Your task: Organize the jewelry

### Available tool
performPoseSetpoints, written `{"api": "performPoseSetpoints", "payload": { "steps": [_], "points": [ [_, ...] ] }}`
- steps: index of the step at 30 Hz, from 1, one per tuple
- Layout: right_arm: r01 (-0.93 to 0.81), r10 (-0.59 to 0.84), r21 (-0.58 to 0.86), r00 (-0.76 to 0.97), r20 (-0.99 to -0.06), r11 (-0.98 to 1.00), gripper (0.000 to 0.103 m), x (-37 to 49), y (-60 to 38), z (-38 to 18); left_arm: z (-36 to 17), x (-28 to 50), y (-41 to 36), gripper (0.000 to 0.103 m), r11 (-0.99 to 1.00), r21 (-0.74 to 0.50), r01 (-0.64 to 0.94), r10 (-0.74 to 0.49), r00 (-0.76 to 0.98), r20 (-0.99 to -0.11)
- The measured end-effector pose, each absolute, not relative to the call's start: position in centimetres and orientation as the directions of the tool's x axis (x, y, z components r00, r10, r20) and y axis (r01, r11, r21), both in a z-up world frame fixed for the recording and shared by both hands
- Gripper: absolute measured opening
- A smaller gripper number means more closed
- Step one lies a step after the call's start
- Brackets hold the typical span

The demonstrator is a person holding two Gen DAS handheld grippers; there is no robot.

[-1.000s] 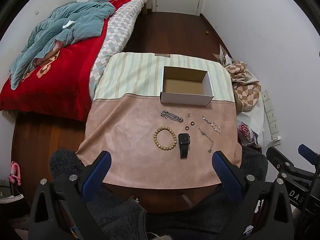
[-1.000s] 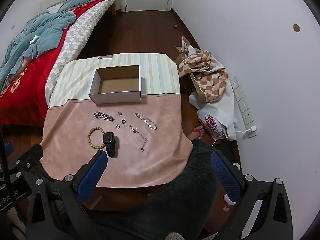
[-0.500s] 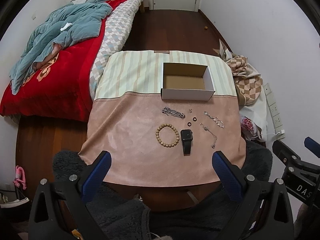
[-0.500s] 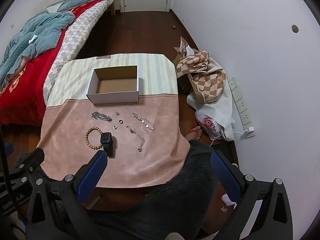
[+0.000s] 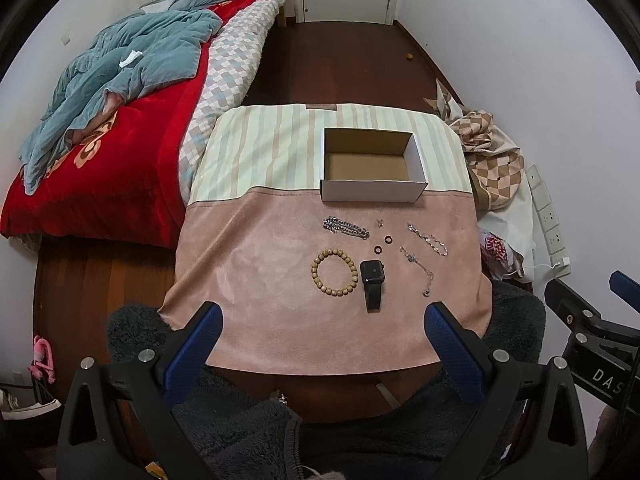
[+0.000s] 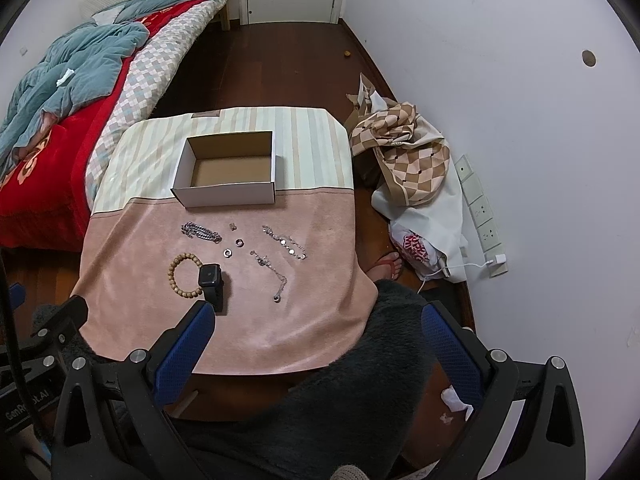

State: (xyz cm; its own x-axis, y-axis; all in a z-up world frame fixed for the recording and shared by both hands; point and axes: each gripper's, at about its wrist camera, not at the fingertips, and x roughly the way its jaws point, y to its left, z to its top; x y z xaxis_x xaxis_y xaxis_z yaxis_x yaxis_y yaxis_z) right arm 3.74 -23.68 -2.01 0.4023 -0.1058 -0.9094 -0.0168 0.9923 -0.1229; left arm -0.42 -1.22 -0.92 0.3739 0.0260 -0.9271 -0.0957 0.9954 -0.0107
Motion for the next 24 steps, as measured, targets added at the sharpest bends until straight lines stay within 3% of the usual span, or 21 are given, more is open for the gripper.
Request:
{"api": "performPoseSetpoints", "payload": {
  "steps": [24],
  "points": [
    [-0.018, -0.112, -0.131, 0.418, -0.902, 0.991, 0.103, 3.5, -23.8, -0.9, 0.1, -0.9, -1.3, 0.103, 0.996, -0.005, -0.087, 0.031, 0.405, -0.914]
  ]
}}
